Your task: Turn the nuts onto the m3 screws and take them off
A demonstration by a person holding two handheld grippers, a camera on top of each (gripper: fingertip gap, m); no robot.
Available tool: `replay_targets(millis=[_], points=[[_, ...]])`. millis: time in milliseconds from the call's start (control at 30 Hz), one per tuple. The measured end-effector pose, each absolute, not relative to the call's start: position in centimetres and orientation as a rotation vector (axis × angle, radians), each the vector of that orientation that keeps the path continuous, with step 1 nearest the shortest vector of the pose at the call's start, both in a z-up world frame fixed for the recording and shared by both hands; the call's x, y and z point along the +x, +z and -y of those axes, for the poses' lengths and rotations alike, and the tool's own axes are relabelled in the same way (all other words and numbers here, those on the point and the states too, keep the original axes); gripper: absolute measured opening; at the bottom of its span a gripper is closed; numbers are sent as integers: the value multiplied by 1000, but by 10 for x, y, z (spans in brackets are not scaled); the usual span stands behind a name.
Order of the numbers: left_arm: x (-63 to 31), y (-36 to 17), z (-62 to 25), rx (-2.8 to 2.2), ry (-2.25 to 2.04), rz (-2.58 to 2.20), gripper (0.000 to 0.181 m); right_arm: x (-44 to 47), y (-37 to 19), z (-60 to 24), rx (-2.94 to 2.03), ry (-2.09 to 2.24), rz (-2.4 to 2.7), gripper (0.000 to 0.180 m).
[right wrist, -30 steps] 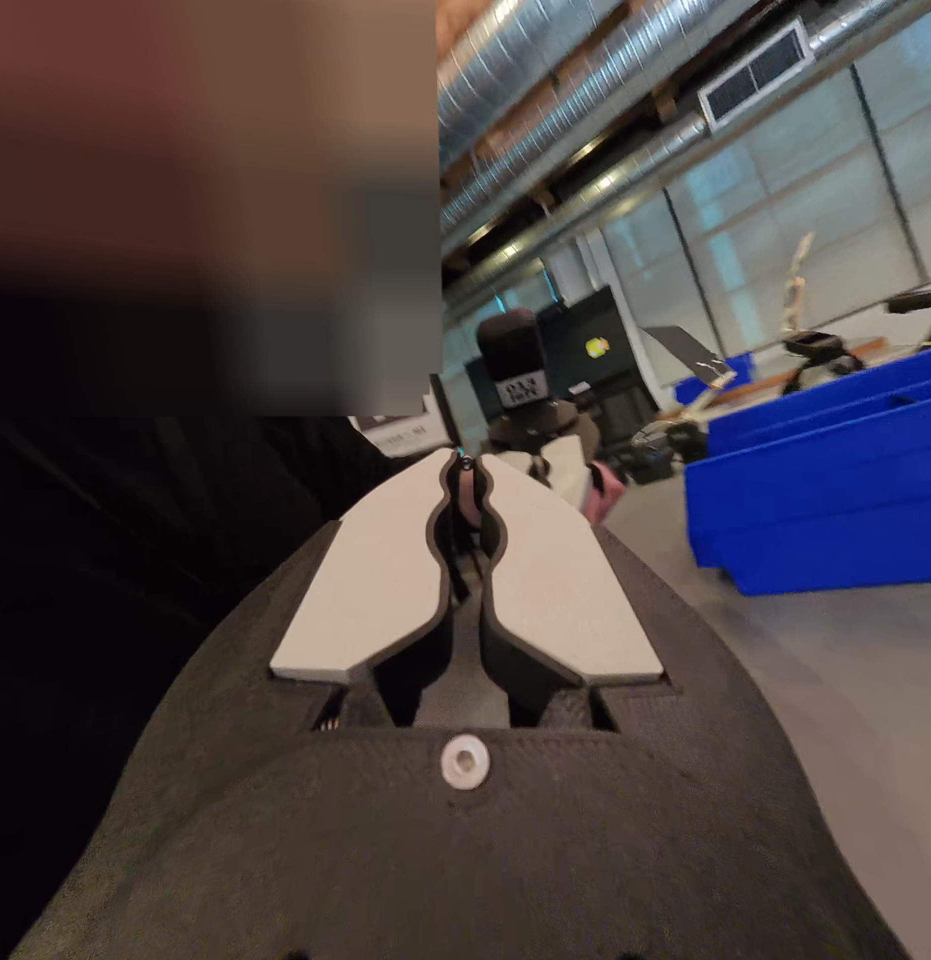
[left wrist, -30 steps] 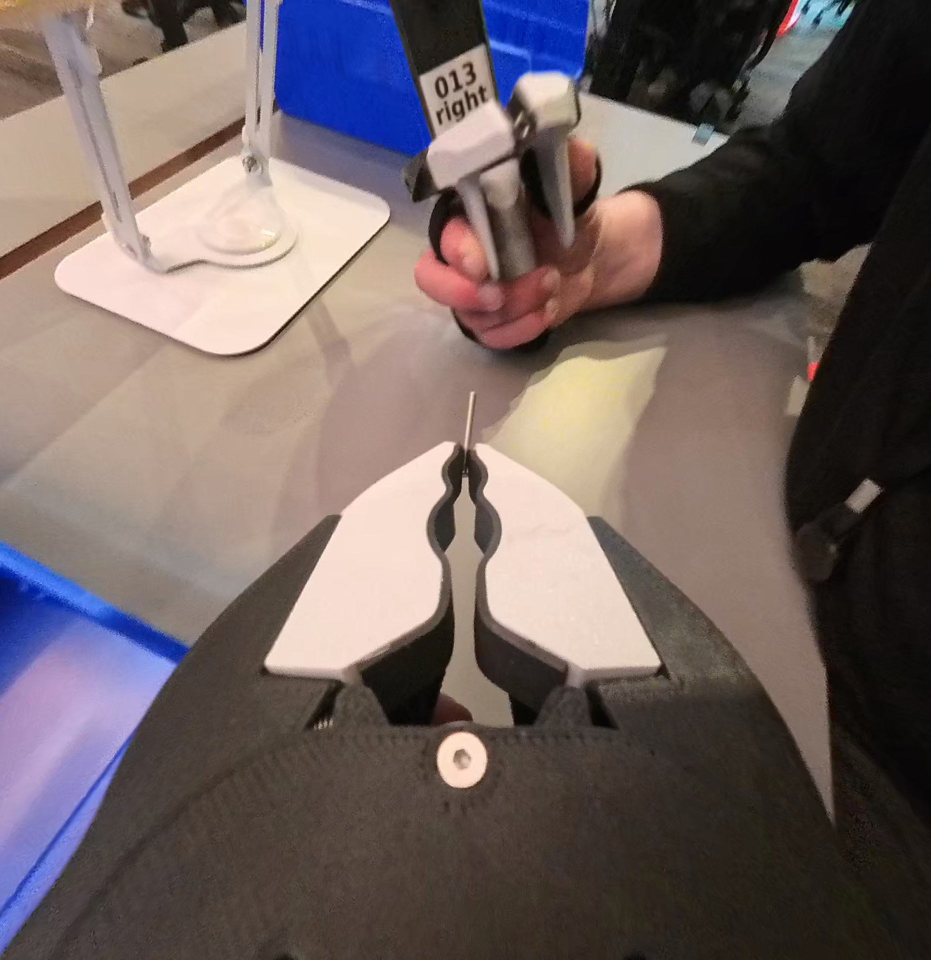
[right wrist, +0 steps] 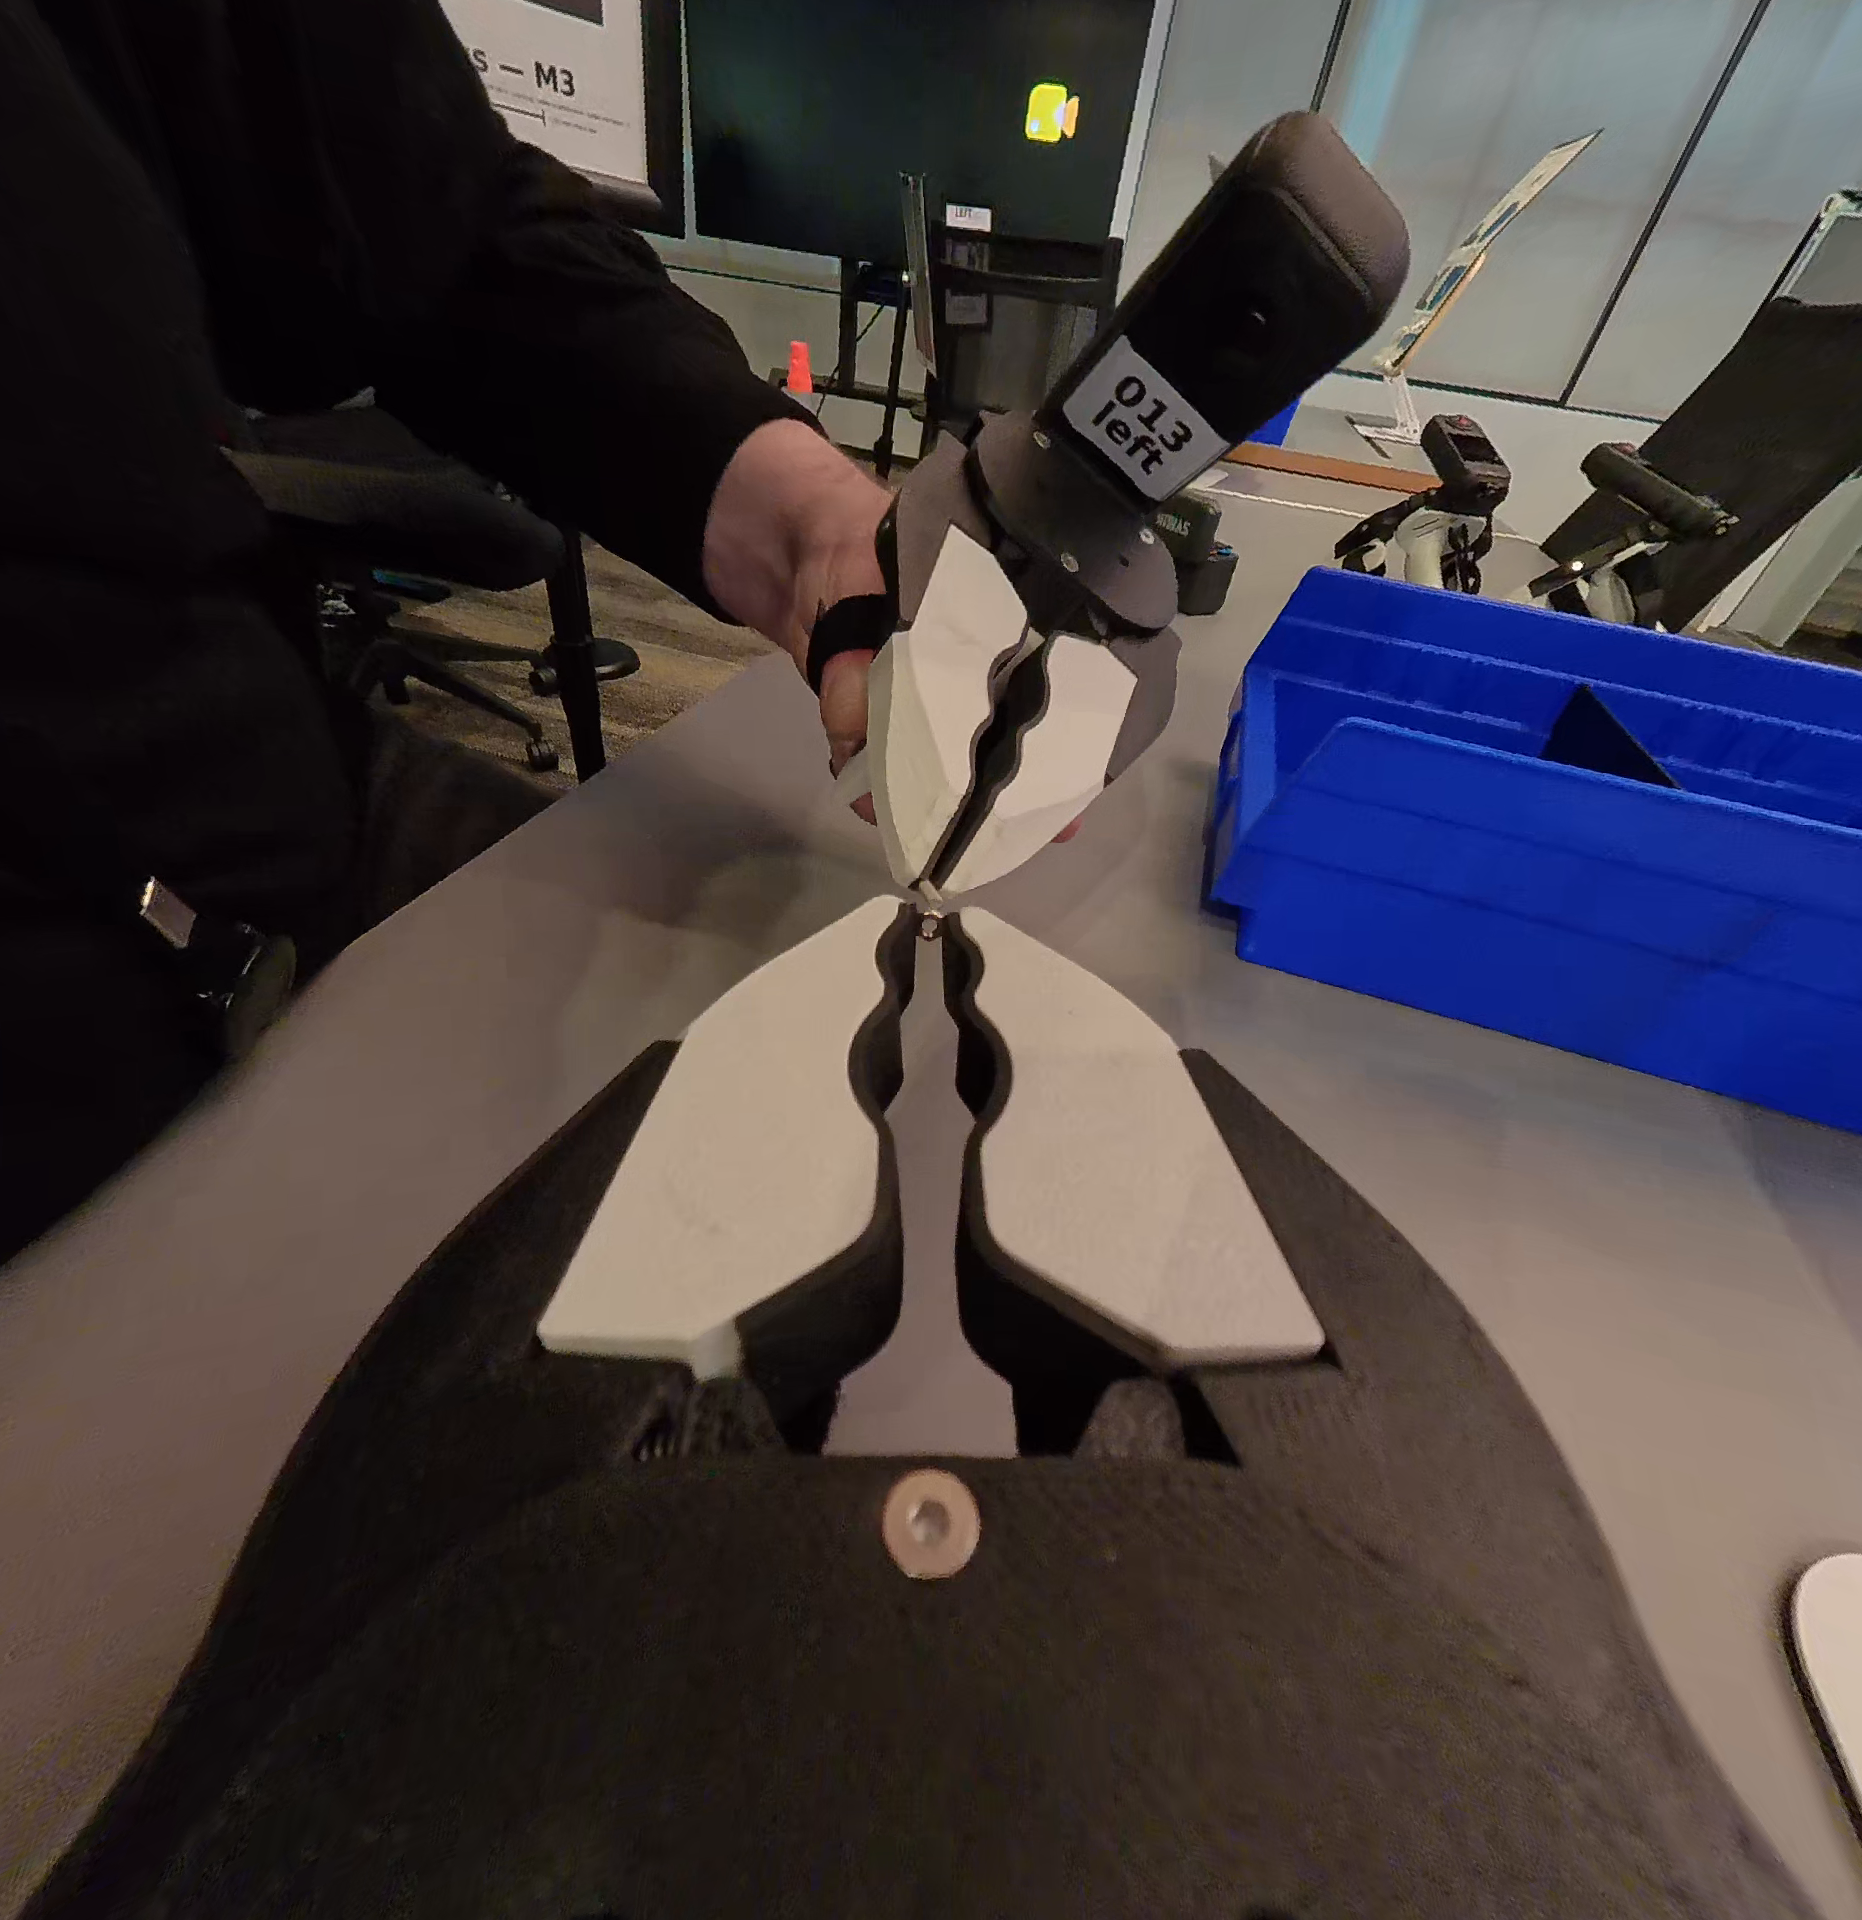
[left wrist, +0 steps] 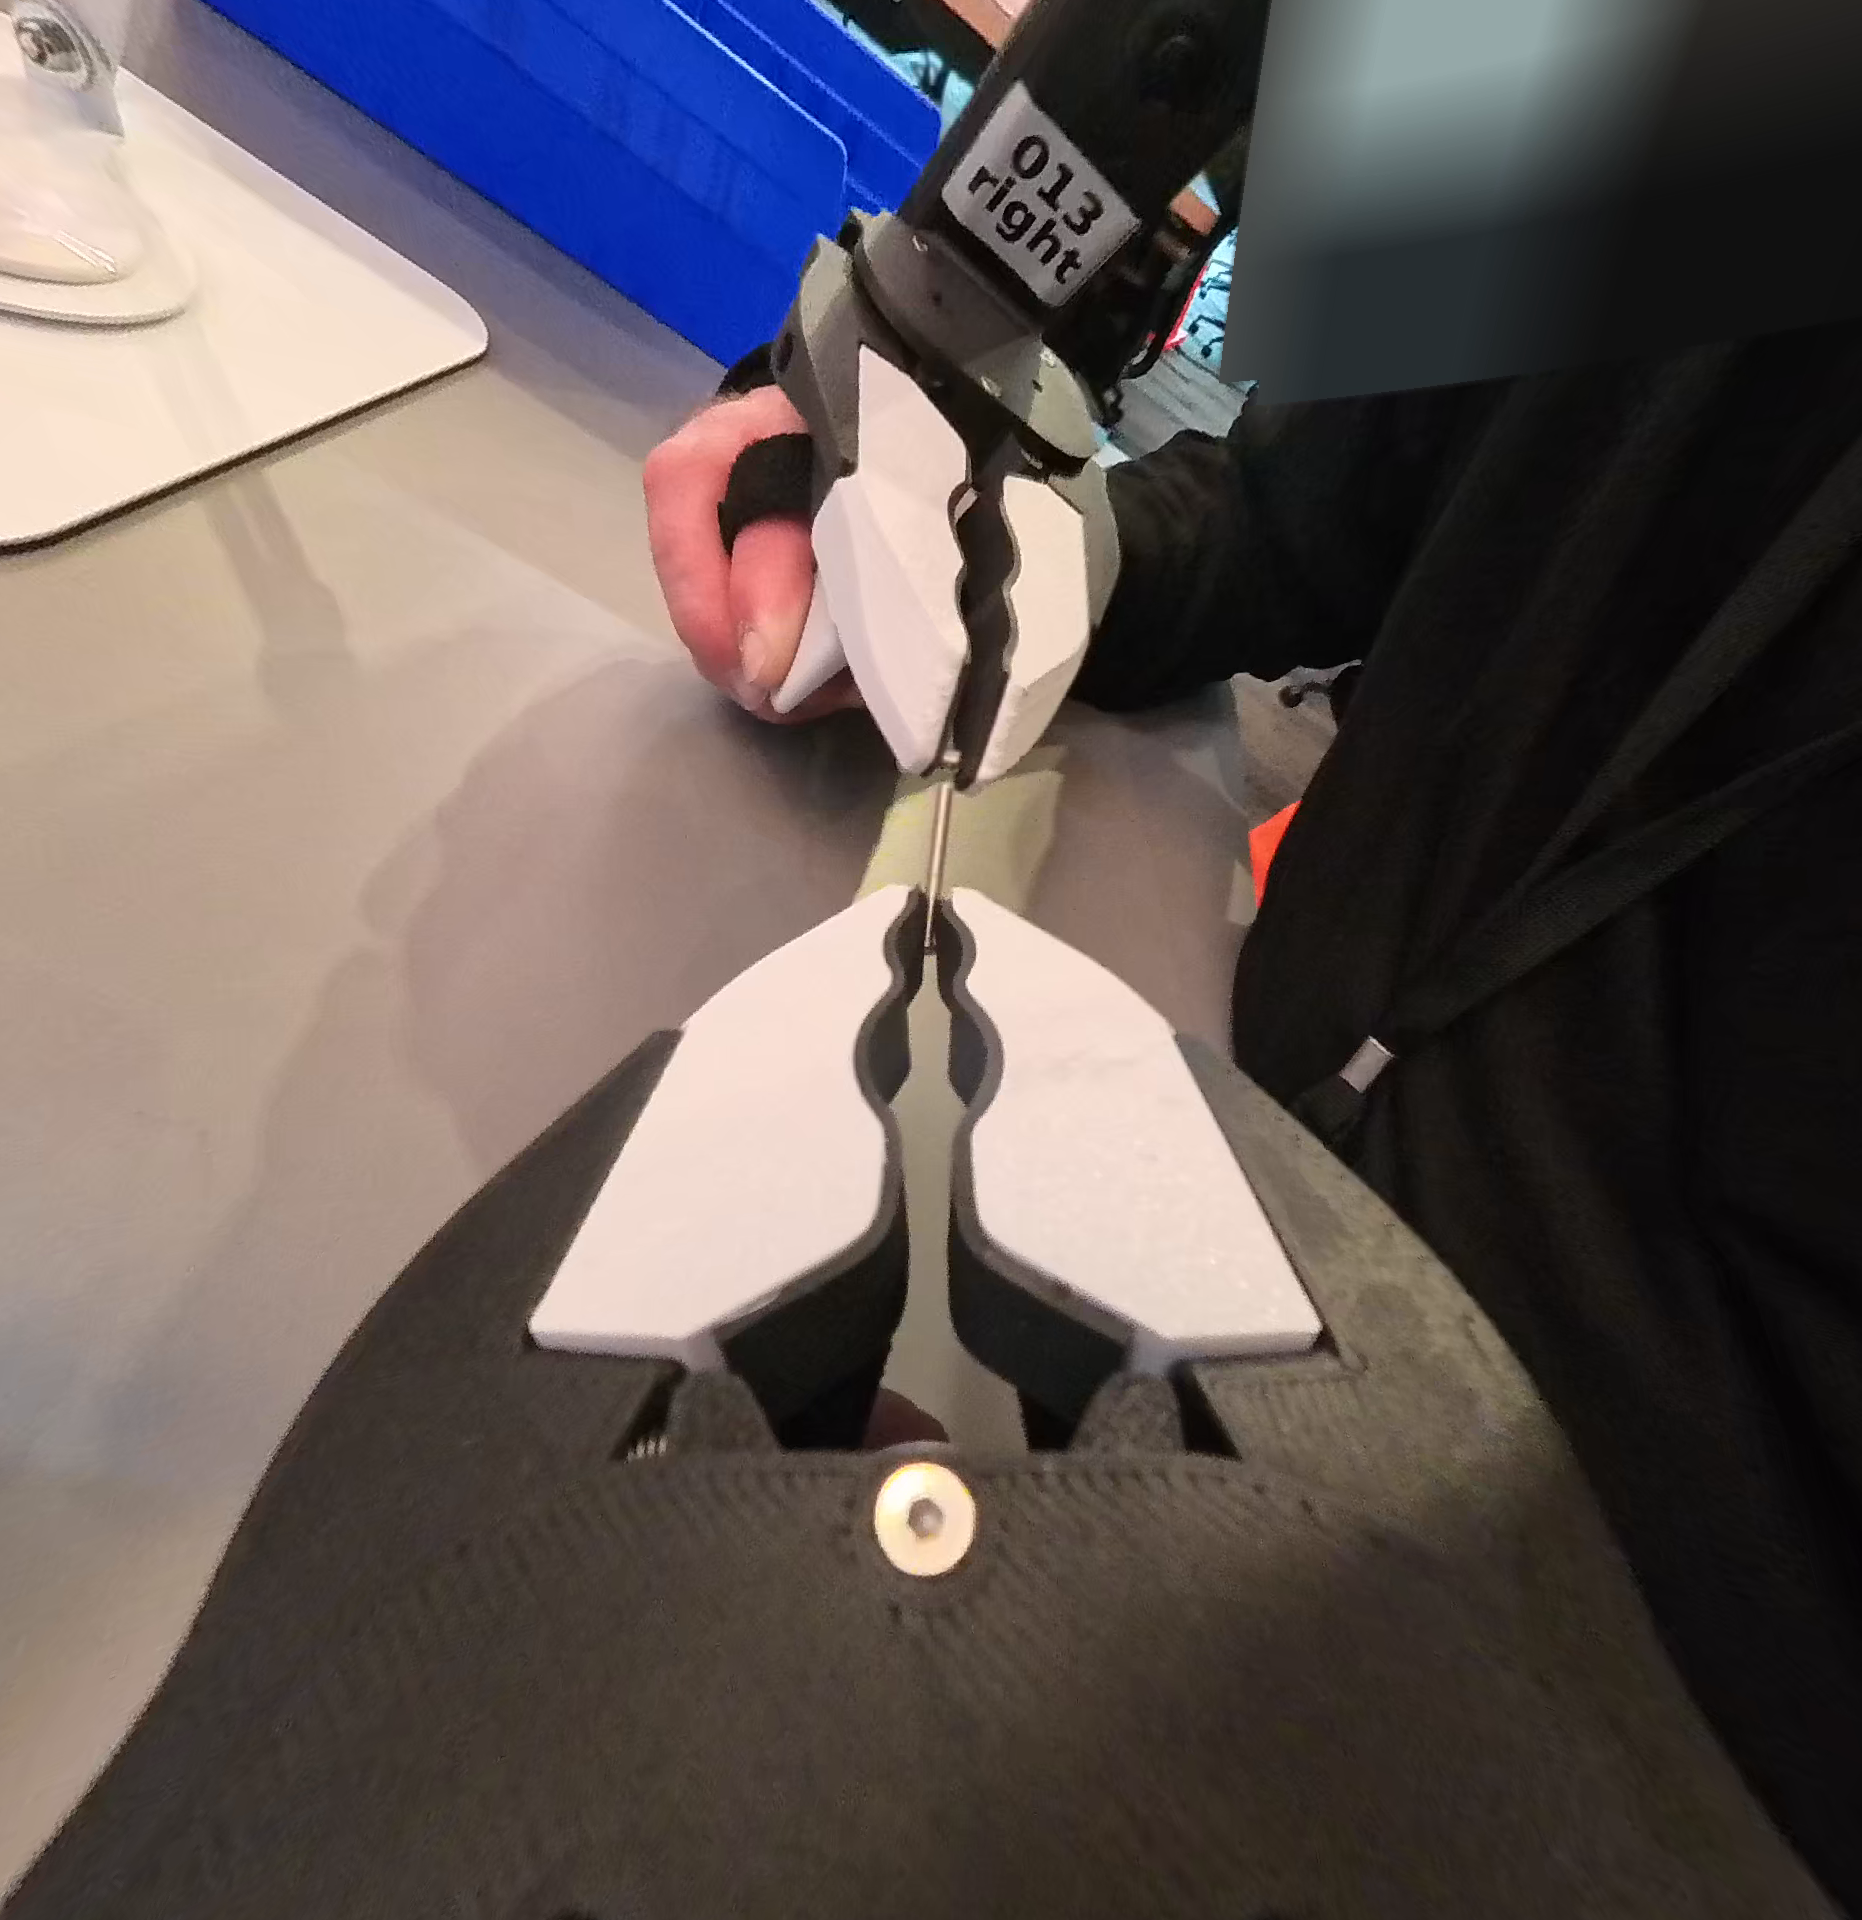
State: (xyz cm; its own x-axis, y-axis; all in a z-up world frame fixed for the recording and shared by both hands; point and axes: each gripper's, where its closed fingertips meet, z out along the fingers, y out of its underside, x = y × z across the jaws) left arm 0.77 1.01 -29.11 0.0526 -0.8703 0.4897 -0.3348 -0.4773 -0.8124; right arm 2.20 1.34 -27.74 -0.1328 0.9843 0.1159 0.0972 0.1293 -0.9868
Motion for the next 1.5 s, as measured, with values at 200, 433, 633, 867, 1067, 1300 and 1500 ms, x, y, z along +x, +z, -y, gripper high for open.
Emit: replay_targets(millis=[200, 433, 633, 867, 1067, 1300, 1500], points=[[10, -291, -8, -1854, -1474, -1203, 1, 21, -280, -10, -1123, 1138, 1458, 5], [13, -292, -5, -1857, -1500, -1213, 1, 21, -279, -8, -1116, 1145, 1456, 5], [14, -292, -4, -1864, -1507, -1216, 1, 21, -279, -7, -1112, 1147, 1463, 5], [14, -295, -4, -1874, -1452, -1256, 1, 21, -282, -7, -1115, 1140, 1481, 5], [15, -293, -7, -1864, -1326, -1301, 1, 22, -280, -9, -1126, 1162, 1465, 5], [16, -290, -14, -1834, -1174, -1310, 1, 23, -277, -15, -1162, 1206, 1407, 5], [17, -287, -21, -1803, -1031, -1328, 0, 25, -275, -23, -1193, 1213, 1356, 5]])
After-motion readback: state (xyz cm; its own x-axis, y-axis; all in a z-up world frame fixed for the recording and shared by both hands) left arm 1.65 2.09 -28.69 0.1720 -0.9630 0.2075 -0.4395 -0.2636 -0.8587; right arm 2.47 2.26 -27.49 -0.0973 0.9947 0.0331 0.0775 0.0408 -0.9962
